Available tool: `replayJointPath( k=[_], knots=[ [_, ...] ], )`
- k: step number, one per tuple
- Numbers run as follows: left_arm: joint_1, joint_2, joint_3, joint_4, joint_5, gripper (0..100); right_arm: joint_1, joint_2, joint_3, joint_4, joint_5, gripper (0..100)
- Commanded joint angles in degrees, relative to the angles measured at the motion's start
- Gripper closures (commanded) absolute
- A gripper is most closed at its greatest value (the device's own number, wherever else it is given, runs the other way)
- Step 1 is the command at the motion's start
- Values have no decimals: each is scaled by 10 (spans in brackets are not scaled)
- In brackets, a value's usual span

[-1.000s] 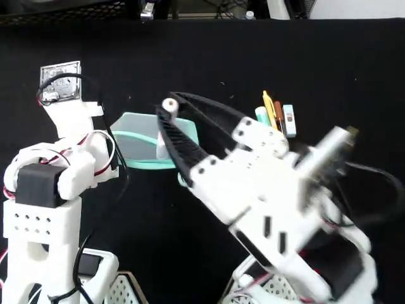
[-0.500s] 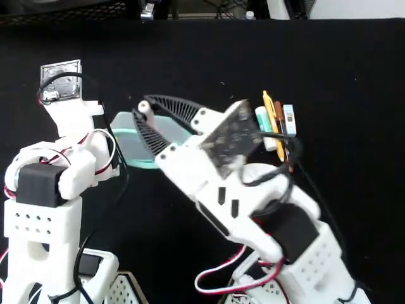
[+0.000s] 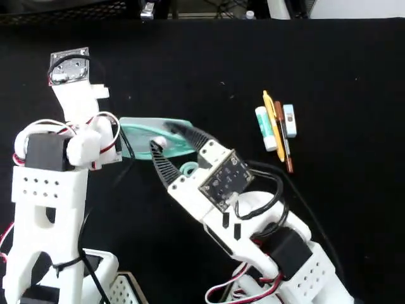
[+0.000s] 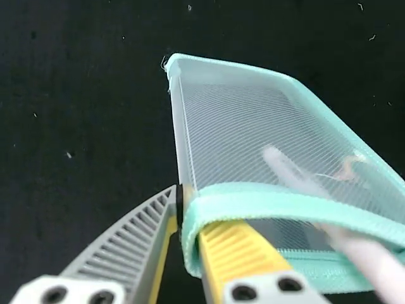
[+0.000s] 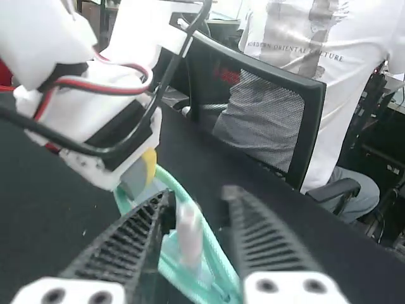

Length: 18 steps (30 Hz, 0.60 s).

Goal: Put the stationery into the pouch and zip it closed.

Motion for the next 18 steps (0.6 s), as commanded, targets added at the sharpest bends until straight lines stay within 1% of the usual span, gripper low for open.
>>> replayJointPath(
  k=[1, 4, 9, 11, 13, 15, 17, 18],
  knots=[
    [2, 3, -25, -2, 18, 970, -4, -7, -11, 10, 2, 791],
    [1, 3, -25, -2, 18, 970, -7, -12, -35, 13, 2, 807],
    [1, 3, -25, 1, 18, 970, 3, -13, -120, 72, 4, 803],
    [-9, 3, -25, 1, 18, 970, 45, -13, -164, 95, 2, 806],
    [-45, 3, -25, 0, 26, 970, 102, -13, -203, 106, 1, 807],
    [-89, 3, -25, 0, 37, 970, 174, -13, -222, 107, -7, 808],
    [-116, 3, -23, 0, 35, 970, 246, -7, -223, 106, -47, 808],
    [-118, 3, -22, 0, 35, 970, 281, -6, -218, 107, -73, 808]
  ],
)
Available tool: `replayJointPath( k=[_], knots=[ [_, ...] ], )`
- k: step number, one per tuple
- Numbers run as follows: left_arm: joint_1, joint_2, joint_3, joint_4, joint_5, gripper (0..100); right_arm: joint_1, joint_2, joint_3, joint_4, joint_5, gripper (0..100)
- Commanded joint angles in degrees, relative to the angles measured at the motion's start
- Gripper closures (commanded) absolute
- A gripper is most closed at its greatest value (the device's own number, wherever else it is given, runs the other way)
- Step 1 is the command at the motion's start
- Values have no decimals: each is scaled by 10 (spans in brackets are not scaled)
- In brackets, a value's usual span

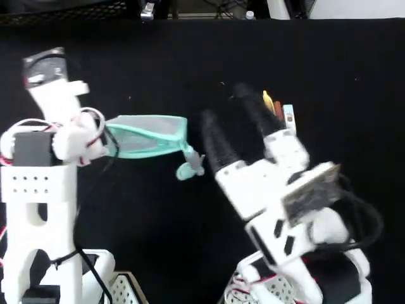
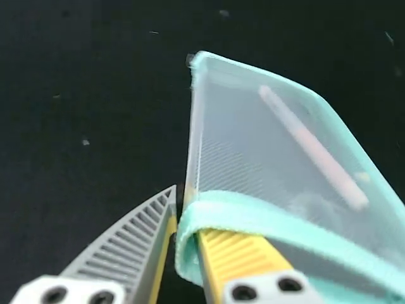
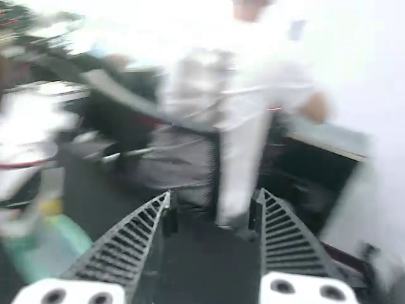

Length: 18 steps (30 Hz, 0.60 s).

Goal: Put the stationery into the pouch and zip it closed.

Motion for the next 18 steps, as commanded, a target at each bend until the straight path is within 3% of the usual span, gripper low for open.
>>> replayJointPath(
  k=[1, 5, 9, 13, 18],
  knots=[
    [-33, 0, -22, 1, 7, 970, 135, 14, -14, 4, -71, 808],
    [-35, 0, -22, 2, 7, 970, 250, 60, 38, 2, -100, 808],
    [-31, 0, -21, 2, 7, 970, 301, 149, 111, -62, -98, 808],
    [-30, 0, -21, 2, 7, 970, 333, 269, 152, -159, -96, 808],
    [-30, 0, -20, 2, -1, 970, 315, 439, 116, -188, -22, 828]
  ],
)
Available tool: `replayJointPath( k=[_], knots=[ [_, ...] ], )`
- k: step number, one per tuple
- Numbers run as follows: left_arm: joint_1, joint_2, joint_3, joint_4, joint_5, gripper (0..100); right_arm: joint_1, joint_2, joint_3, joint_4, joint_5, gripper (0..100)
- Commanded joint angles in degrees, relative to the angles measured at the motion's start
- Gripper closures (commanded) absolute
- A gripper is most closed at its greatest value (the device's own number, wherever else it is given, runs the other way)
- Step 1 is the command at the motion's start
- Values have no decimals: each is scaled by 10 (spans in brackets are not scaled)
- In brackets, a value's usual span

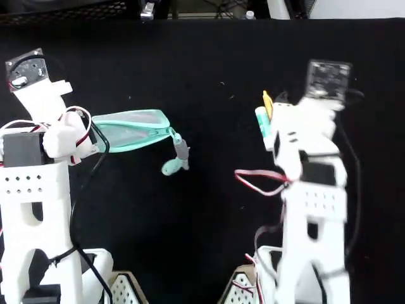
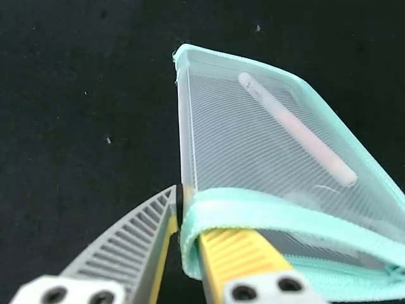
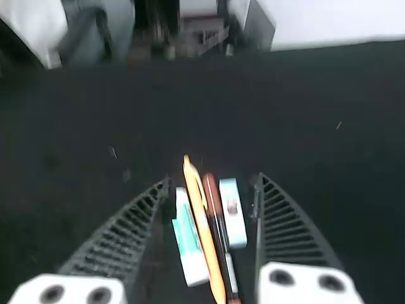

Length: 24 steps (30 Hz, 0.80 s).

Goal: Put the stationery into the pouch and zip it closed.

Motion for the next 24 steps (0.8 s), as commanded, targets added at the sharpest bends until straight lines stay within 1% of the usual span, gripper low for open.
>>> replayJointPath(
  k=[1, 4, 5, 7, 11, 15, 19, 24],
  knots=[
    [-3, 0, -21, 2, -1, 970, -17, 117, -51, -20, 62, 855],
    [-3, 0, -21, 2, -1, 970, -30, 217, -109, -20, 127, 939],
    [-3, 0, -21, 2, -1, 970, -33, 248, -131, -19, 141, 946],
    [-3, 0, -21, 2, -1, 970, -33, 312, -174, -7, 154, 921],
    [-3, 0, -21, 2, -1, 970, -40, 426, -282, 67, 157, 832],
    [-3, 0, -21, 2, -1, 970, -43, 526, -389, 130, 164, 840],
    [-3, 0, -20, 3, -1, 970, -66, 603, -465, 172, 201, 842],
    [-3, 0, -20, 3, -1, 970, -84, 668, -528, 190, 197, 842]
  ],
)
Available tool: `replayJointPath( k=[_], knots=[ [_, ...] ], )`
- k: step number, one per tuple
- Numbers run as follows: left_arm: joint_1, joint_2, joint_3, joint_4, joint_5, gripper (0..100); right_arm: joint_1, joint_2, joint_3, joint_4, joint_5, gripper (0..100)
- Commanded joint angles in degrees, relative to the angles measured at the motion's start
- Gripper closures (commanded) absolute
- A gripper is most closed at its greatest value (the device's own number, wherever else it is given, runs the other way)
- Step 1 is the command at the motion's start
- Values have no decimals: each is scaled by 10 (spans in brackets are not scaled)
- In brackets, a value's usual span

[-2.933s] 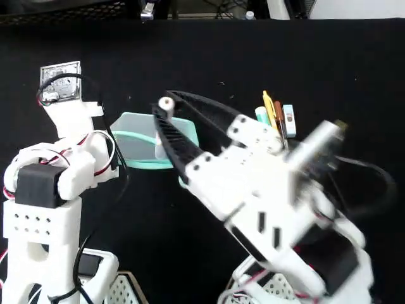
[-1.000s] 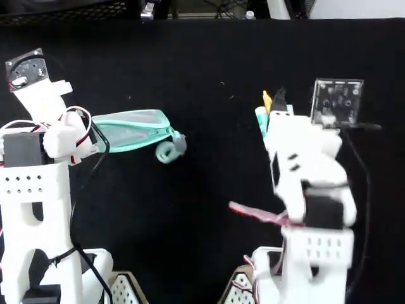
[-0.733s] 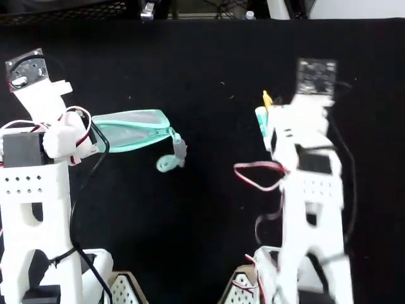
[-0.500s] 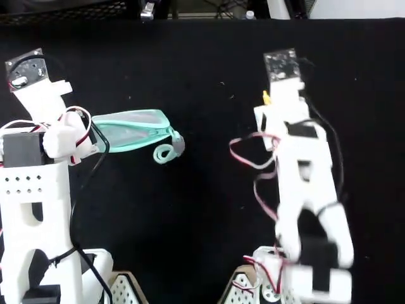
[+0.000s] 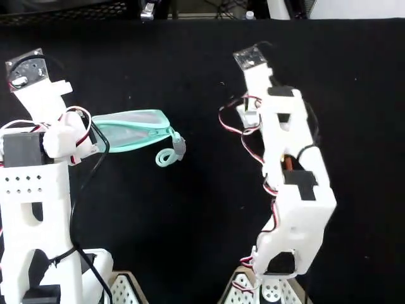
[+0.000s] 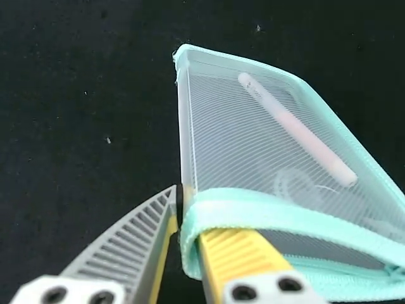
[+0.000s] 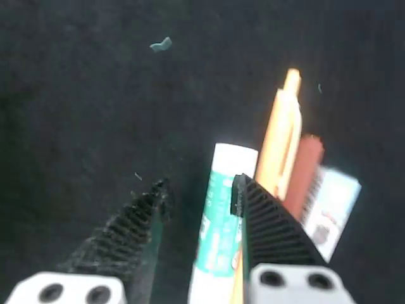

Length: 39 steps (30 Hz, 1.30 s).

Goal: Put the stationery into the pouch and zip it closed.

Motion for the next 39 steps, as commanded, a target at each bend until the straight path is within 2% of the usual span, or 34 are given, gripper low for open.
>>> replayJointPath(
  k=[1, 27, 39],
  knots=[
    [-3, 0, -20, 3, -1, 970, -11, 25, -58, 8, 4, 842],
    [-3, 0, -21, 13, -12, 970, 6, 36, -104, -14, 9, 842],
    [-3, 0, -21, 13, -12, 970, 6, 131, -151, -6, 9, 843]
  ],
)
